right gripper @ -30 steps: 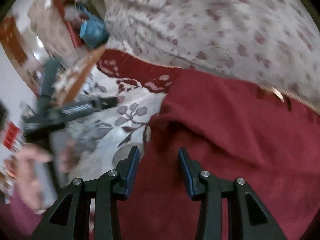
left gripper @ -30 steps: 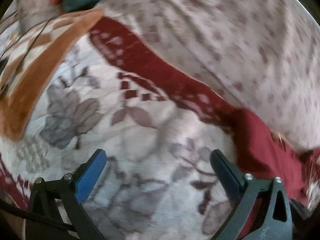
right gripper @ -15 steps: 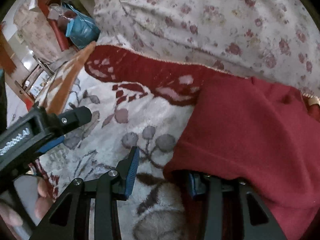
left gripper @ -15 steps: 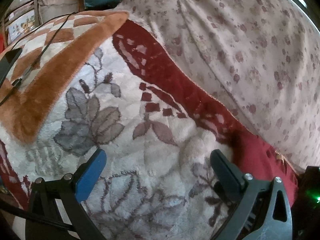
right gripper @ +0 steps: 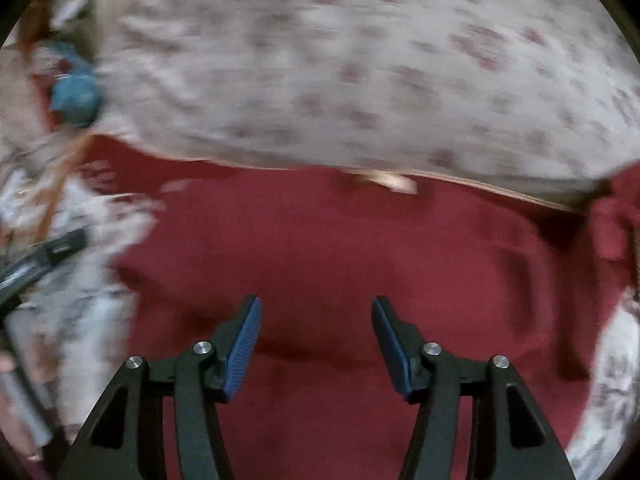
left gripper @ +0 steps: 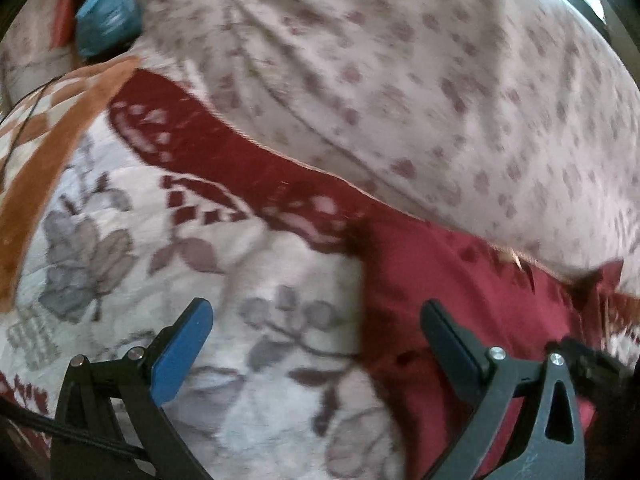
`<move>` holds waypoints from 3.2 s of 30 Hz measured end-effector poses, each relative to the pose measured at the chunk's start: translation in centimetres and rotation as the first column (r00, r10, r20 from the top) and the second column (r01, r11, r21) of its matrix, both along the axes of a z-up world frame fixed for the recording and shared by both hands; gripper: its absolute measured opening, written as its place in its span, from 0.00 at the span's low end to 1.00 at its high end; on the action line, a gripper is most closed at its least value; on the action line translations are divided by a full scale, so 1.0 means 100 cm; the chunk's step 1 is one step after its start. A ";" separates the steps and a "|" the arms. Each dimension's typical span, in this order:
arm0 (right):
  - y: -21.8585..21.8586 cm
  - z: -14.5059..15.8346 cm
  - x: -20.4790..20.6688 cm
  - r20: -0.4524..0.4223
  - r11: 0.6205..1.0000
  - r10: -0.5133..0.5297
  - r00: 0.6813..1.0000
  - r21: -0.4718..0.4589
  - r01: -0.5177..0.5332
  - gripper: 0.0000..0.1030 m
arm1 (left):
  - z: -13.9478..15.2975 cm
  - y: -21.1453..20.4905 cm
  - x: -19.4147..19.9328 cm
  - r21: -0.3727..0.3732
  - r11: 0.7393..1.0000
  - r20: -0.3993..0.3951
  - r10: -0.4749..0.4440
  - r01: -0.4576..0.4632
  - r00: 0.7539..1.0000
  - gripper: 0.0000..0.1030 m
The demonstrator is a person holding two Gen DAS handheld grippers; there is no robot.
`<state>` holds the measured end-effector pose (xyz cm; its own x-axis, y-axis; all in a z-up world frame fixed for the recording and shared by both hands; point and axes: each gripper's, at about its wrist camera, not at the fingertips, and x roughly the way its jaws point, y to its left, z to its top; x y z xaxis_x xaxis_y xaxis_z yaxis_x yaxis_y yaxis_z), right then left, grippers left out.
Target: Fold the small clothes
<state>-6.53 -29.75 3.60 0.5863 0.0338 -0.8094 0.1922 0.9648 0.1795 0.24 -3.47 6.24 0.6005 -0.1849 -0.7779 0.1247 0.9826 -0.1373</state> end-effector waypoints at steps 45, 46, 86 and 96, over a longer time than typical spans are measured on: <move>-0.239 0.017 -0.105 0.079 0.850 -0.519 0.851 0.152 0.505 0.72 | -0.020 -0.080 -0.025 0.140 0.971 0.002 -0.195 0.193 0.981 1.00; -0.247 0.019 -0.103 0.083 0.843 -0.529 0.844 0.166 0.512 0.72 | -0.022 -0.080 -0.024 0.141 0.971 -0.003 -0.194 0.192 0.981 1.00; -0.003 0.084 0.009 0.197 0.936 0.286 0.938 0.154 -0.317 0.09 | 0.001 -0.014 0.002 -0.029 0.999 0.025 0.017 -0.016 1.000 1.00; 0.034 0.046 0.018 0.066 0.952 0.306 0.950 0.007 -0.307 0.48 | -0.004 -0.009 0.005 -0.012 0.999 0.008 0.039 -0.039 0.999 1.00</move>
<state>-4.74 -26.37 8.22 0.5958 0.2335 -0.7684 -0.1244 0.9721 0.1989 0.78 -4.40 5.84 0.6137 -0.1710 -0.7708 0.0879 0.9850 -0.1486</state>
